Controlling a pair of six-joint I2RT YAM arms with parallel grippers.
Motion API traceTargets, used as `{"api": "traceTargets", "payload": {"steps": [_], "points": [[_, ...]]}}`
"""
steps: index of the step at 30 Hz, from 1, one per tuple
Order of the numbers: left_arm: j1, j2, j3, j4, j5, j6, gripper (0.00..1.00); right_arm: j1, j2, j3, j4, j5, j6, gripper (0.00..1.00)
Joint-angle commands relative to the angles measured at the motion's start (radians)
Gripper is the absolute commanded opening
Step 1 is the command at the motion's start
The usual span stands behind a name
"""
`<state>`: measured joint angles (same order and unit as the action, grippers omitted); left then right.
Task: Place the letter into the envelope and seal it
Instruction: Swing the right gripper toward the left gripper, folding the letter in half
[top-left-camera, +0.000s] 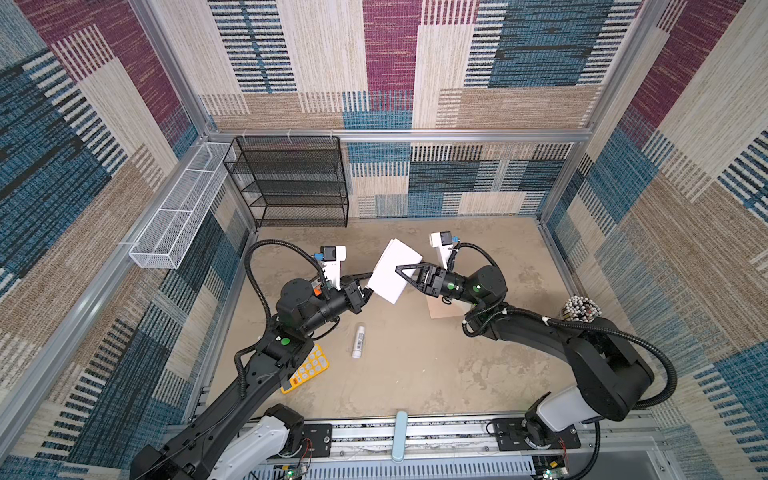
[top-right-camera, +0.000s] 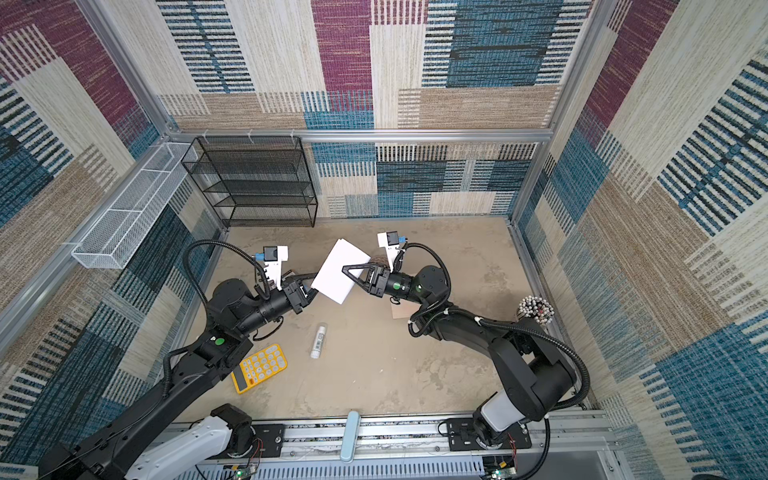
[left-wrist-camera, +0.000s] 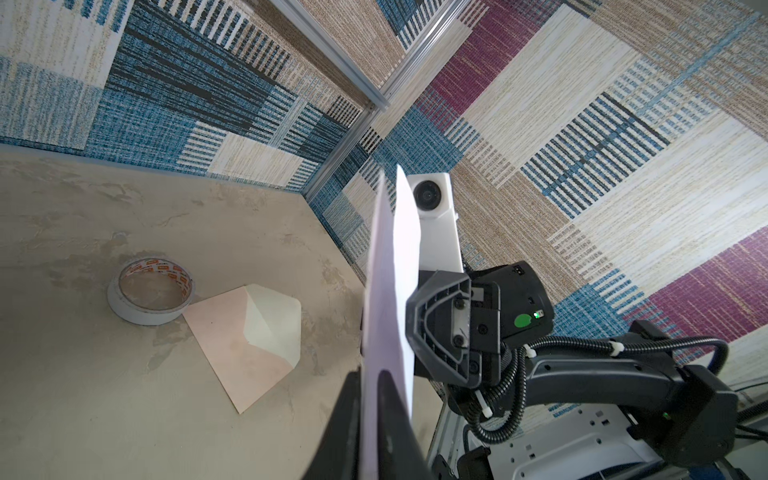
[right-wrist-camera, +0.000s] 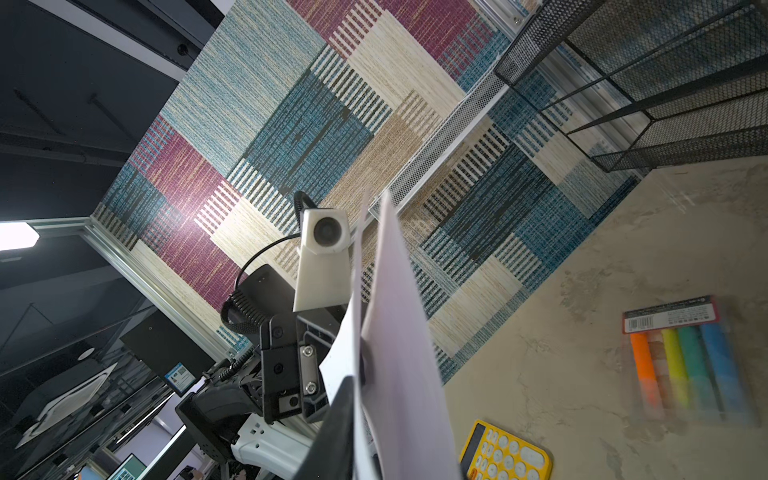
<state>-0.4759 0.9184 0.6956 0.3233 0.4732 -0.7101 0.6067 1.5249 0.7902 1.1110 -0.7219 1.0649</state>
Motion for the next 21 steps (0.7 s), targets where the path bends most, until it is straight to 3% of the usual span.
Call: {"api": "traceTargets", "payload": {"steps": [1,10,21], "points": [[-0.001,-0.018,0.002,-0.009,-0.011,0.026,0.23,0.001,-0.008,0.005,0.012,-0.002,-0.011,0.19],[0.0,-0.053,0.005,-0.055,-0.041,0.057,0.33,0.001,-0.012,-0.006,-0.01,-0.017,-0.032,0.16],[0.009,-0.126,0.062,-0.211,-0.116,0.159,0.61,0.001,-0.057,-0.019,-0.132,-0.03,-0.131,0.11]]}}
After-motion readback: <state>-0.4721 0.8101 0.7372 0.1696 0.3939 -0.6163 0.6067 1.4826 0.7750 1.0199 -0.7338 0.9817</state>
